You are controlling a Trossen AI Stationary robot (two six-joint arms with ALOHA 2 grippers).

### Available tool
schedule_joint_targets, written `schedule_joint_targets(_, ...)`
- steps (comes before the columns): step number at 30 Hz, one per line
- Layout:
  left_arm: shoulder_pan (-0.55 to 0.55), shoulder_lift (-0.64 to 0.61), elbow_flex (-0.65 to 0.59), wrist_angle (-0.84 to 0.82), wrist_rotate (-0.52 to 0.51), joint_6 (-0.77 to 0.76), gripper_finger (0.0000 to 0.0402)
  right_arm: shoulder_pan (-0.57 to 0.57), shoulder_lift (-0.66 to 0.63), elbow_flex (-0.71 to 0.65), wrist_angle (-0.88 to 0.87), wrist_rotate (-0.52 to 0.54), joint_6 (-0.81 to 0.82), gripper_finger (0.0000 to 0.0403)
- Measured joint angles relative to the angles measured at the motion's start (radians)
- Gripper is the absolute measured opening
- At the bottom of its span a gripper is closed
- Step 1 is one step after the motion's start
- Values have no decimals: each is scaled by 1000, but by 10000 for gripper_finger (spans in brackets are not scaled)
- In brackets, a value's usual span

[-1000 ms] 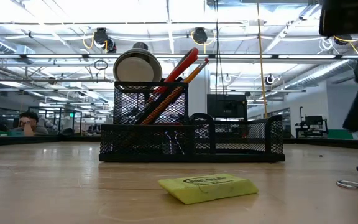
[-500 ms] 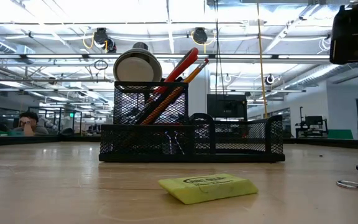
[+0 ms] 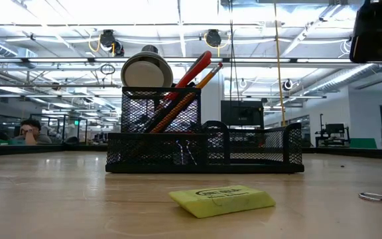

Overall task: Pick and place office supplies into organizer
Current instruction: Put the right black binder clip into the desk organizer

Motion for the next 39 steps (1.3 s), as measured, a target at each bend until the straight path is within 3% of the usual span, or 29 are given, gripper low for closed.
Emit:
schedule_joint_targets(12,0,0,0,0,0,0,26,-16,-28,11,75,77,-177,3)
schedule_joint_targets(20,5,0,0,-1,-4,0,26,-74,-74,87,203,258,-629,1)
schedule_joint_targets(26,22,0,1,-1,-1,-2,26,-157,-33,100,422,198,-910,1)
schedule_joint_targets(39,27,0,1,8,23,0,26,-273,128,99,604,131,-1119,0)
